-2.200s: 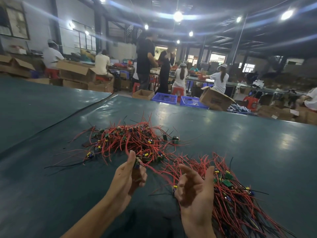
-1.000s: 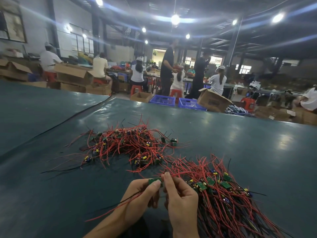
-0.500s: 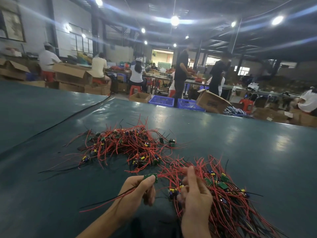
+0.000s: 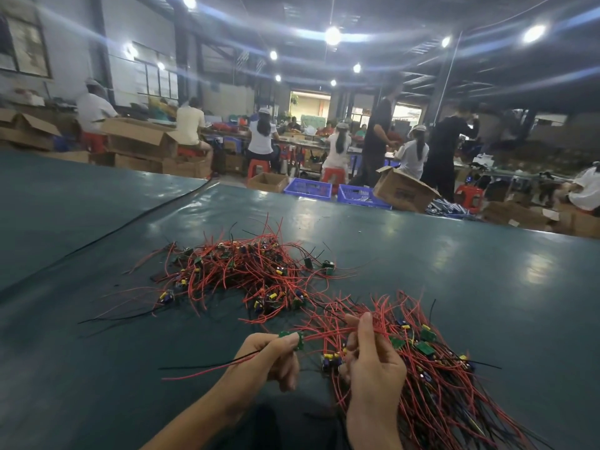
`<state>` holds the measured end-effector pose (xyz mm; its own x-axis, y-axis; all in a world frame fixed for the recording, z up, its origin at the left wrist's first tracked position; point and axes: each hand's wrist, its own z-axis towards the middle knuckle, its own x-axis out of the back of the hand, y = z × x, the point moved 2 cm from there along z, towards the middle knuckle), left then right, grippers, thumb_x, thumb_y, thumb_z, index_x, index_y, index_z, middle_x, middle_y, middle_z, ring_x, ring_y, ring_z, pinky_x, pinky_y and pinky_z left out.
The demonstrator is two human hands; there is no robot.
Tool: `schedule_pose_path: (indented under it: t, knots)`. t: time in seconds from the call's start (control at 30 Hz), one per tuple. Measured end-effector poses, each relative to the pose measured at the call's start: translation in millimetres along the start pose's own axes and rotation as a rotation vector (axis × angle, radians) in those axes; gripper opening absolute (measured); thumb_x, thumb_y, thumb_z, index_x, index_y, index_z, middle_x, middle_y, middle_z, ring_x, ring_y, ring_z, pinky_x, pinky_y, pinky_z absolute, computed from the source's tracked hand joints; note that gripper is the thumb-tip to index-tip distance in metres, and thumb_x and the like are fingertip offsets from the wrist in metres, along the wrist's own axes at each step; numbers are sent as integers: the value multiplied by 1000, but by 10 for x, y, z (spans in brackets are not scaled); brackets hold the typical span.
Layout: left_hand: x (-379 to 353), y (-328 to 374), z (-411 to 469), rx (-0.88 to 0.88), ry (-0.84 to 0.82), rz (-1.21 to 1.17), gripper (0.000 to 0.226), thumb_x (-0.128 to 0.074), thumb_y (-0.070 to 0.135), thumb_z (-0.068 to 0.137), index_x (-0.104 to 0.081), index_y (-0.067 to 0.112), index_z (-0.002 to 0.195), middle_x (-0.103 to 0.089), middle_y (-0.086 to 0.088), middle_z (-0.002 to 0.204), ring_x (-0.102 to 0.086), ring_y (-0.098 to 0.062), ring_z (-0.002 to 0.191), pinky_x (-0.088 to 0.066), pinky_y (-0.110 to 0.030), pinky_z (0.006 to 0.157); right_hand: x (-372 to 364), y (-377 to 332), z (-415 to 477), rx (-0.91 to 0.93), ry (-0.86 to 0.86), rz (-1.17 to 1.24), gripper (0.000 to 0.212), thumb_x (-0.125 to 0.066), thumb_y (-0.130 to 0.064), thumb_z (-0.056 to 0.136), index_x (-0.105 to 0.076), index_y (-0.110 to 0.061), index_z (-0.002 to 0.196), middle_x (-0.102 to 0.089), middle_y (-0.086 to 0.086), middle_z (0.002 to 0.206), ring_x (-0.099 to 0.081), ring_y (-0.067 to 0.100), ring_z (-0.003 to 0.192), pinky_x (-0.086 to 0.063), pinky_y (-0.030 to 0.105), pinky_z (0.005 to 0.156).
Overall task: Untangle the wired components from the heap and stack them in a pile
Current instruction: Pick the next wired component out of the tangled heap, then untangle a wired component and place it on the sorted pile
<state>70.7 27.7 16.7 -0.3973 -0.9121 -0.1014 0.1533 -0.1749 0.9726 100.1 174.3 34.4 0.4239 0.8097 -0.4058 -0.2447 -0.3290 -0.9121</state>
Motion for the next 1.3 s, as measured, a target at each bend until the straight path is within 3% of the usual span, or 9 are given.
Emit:
schedule_pose_path:
  t: [0.13, 0.3, 0.47, 0.6, 0.67, 0.8, 0.93, 1.1, 1.3]
  knots:
    - [28, -50, 22, 171, -96, -147, 55, -81, 61, 60, -62, 10, 54, -59, -11, 59, -57, -22, 55, -47, -30, 57, -139, 104, -144, 148, -263, -245, 46, -56, -58, 75, -57, -13, 66, -45, -5, 46, -39, 6, 41, -34, 16, 41]
    - [24, -67, 19, 245, -168, -79, 65, -73, 66, 69, -74, 9, 102, -69, -9, 86, -63, -22, 79, -49, -31, 70, -216, 184, -230, 146, -463, -373, 46, -45, -48, 92, -77, -23, 70, -71, 1, 64, -69, 10, 66, -52, 20, 60]
    - [74, 8, 33, 127, 22, -135, 41, -74, 56, 66, -66, 16, 68, -62, -11, 71, -57, -18, 61, -46, -24, 54, -122, 150, -138, -35, -187, -310, 63, -38, -62, 89, -62, -18, 51, -51, -3, 46, -49, 15, 44, -40, 25, 48]
    - [298, 2, 71, -126, 334, 488, 19, -72, 44, 79, -68, 25, 74, -68, 5, 85, -61, -10, 82, -49, -28, 69, -7, 110, 7, -251, 28, 153, 52, -43, -60, 88, -55, -11, 75, -39, -3, 50, -29, 9, 35, -24, 20, 33]
    - [427, -29, 70, -219, 424, 915, 10, -70, 37, 85, -68, 32, 93, -60, 16, 116, -52, -4, 109, -46, -31, 91, 30, 80, 57, -234, 58, 266, 45, -42, -54, 95, -58, -12, 88, -40, -2, 55, -26, 7, 35, -21, 20, 32]
    - [595, -239, 118, 54, 297, 1258, 52, -51, 52, 92, -43, 34, 141, -21, 7, 159, -23, -20, 144, -23, -42, 116, 70, 77, 88, -165, 101, 238, 31, -45, -47, 98, -59, -19, 104, -49, -4, 56, -28, 6, 36, -23, 20, 33]
    - [614, -313, 124, 84, 250, 1349, 49, -41, 53, 97, -43, 32, 141, -46, 12, 138, -40, -12, 127, -26, -33, 110, 42, 110, 82, -154, 83, 188, 26, -51, -42, 97, -59, -19, 103, -52, -4, 58, -33, 6, 36, -27, 20, 32]
    - [563, -151, 88, -221, 388, 1132, 11, -62, 30, 93, -72, 24, 94, -61, 12, 81, -54, -9, 78, -46, -38, 85, 26, 162, 98, -180, 22, 124, 24, -51, -40, 97, -59, -18, 101, -53, -3, 57, -34, 6, 37, -25, 19, 34]
    - [241, 44, 5, -636, 407, 898, 12, -62, 24, 91, -72, 16, 87, -59, 14, 79, -55, -5, 74, -47, -30, 72, -53, 269, 62, -201, -148, -175, 16, -60, -25, 95, -63, -9, 99, -61, 0, 60, -47, 8, 41, -35, 21, 36]
